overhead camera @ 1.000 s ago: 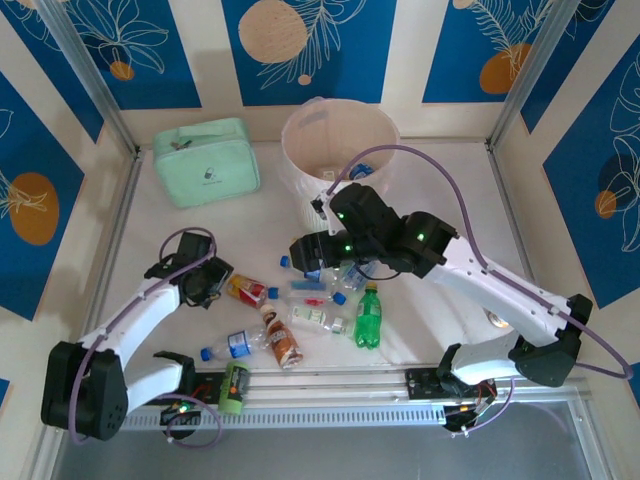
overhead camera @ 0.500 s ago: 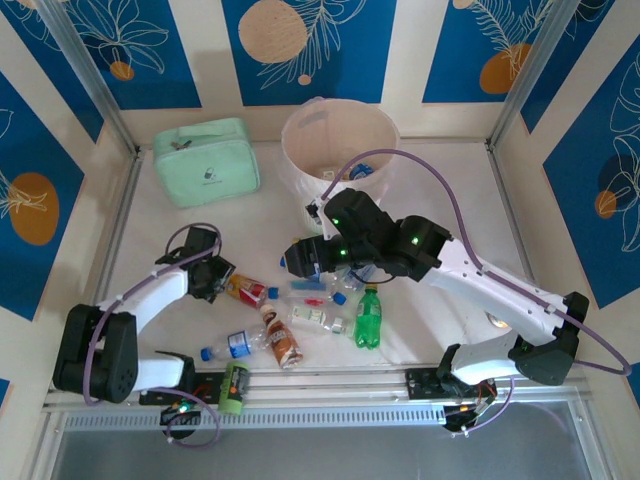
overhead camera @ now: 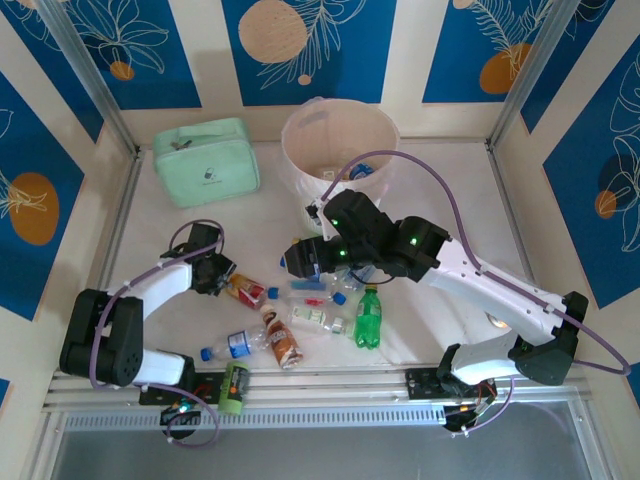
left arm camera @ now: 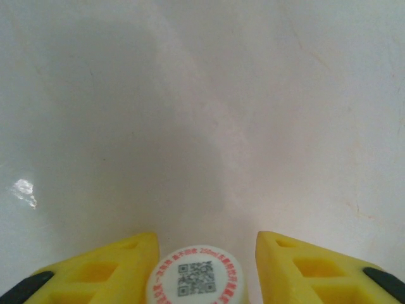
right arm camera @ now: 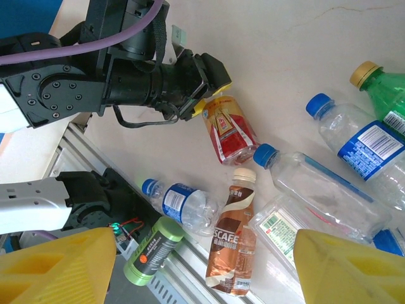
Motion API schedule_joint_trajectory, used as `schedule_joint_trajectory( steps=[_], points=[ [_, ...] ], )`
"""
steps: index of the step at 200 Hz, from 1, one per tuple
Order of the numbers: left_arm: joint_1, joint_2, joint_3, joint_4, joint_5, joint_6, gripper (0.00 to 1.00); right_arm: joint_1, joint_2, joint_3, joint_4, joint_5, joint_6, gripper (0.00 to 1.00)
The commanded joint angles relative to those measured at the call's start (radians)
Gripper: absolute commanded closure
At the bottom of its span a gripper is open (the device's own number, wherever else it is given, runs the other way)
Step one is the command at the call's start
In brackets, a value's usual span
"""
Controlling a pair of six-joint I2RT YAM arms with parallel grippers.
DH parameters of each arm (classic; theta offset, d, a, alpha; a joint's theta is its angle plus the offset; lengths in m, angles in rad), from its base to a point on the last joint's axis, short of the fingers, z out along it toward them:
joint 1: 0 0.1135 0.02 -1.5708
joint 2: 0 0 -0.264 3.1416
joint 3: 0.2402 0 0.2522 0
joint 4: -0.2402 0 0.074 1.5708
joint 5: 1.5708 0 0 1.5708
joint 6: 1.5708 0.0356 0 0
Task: Put the plastic bottles in the bin
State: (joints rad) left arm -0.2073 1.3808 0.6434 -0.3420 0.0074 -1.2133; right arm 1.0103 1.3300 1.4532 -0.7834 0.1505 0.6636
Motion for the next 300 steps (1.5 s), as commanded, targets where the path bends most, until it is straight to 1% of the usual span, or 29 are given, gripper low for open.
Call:
schedule_joint_trajectory(
  steps=[1,17,53,90,119,131,157,176,190,226,268,282,300],
  points=[
    [0.014,0.006,0.015,0.014,0.017,0.004,0.60,-0.010,-0.017,-0.020,0.019,0.000,0.019,0.26],
    [0.014,0.006,0.012,0.021,0.024,0.004,0.65,-0.013,-0.021,-0.023,0.021,-0.005,0.023,0.25],
    [0.014,-0.018,0.012,0.045,0.050,0.004,0.72,-0.017,-0.022,-0.023,0.030,-0.014,0.029,0.26],
    [0.014,-0.114,0.028,0.079,0.085,0.003,0.73,-0.025,-0.021,-0.012,0.041,-0.044,0.033,0.26],
    [0.014,-0.208,0.032,0.141,0.127,-0.012,0.74,-0.051,-0.029,-0.012,0.078,-0.120,0.057,0.26],
    [0.015,-0.249,0.022,0.191,0.150,-0.031,0.75,-0.071,-0.035,-0.021,0.112,-0.180,0.077,0.25],
    [0.015,-0.323,-0.014,0.368,0.227,-0.112,0.76,-0.114,-0.041,-0.037,0.172,-0.297,0.120,0.21],
    [0.015,-0.348,-0.031,0.562,0.295,-0.178,0.76,-0.149,-0.042,-0.053,0.219,-0.380,0.154,0.19],
    [0.015,-0.351,-0.033,0.716,0.337,-0.202,0.76,-0.174,-0.042,-0.064,0.253,-0.432,0.179,0.19],
    [0.007,-0.344,-0.027,0.974,0.405,-0.250,0.76,-0.206,-0.042,-0.069,0.303,-0.478,0.224,0.14],
    [-0.004,-0.271,-0.039,1.303,0.460,-0.397,0.76,-0.240,-0.027,-0.068,0.347,-0.512,0.272,0.08],
    [-0.015,-0.243,-0.021,1.379,0.488,-0.423,0.77,-0.252,-0.015,-0.060,0.359,-0.531,0.280,0.08],
    [-0.036,-0.219,0.004,1.434,0.524,-0.434,0.78,-0.266,0.001,-0.045,0.372,-0.553,0.287,0.07]
  ],
)
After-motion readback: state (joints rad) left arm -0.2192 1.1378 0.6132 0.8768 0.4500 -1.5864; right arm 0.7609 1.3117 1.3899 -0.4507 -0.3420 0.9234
